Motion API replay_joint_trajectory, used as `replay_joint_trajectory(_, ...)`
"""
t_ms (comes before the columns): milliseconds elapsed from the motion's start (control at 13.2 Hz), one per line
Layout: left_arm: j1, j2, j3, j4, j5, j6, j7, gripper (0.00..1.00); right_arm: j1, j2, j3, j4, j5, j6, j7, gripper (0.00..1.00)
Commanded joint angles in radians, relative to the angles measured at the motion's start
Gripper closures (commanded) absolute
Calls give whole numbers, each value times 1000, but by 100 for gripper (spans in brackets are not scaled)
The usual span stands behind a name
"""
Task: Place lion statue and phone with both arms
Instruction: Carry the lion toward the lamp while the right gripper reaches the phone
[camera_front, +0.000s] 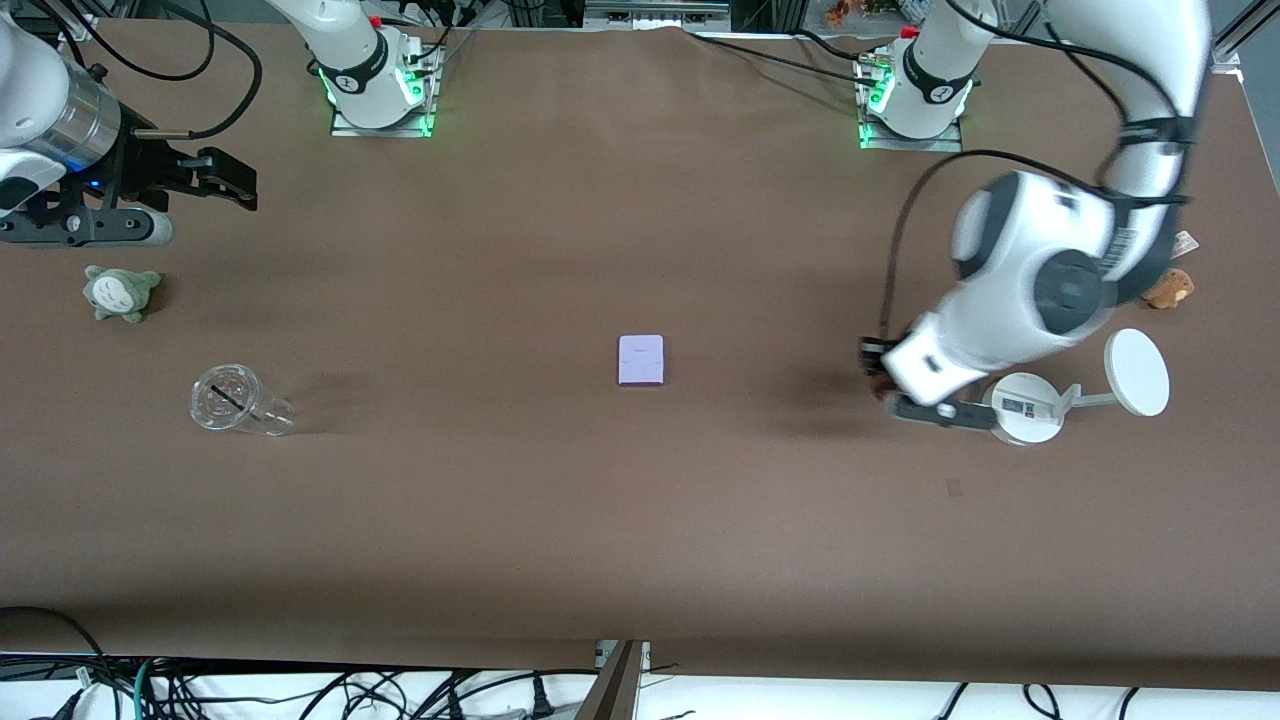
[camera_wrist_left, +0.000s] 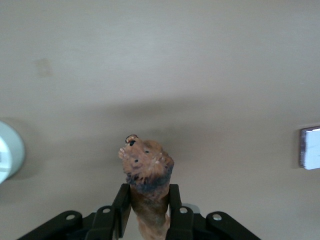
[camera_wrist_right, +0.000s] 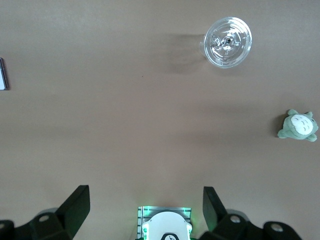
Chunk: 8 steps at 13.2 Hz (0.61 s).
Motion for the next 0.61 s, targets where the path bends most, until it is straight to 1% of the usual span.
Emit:
replay_joint_trajectory(0,17,18,-12,-44,-11,19,19,100,1,-4,-2,-3,10,2,-5,0)
replay_joint_trajectory(76,43,29,-12,-51,-9,37,19,100,6,-4,-1,-1,11,4,-5,0)
replay_joint_trajectory(152,59,35,-14,-79,-8,68,33,100,24,-2,1,-3,13,5,-2,0)
replay_joint_trajectory(303,102,37,-14,-166,-7,195,126,100,61,16,-1,-3,42,23,12,0)
replay_joint_trajectory(455,105,37,-12,-266,-7,340,140,100,105,59,-1,-3,91,49,30,0)
replay_joint_trajectory(530,112,39,-14,-307,-7,403,143,100,133,86,-1,-3,97,97,82,0)
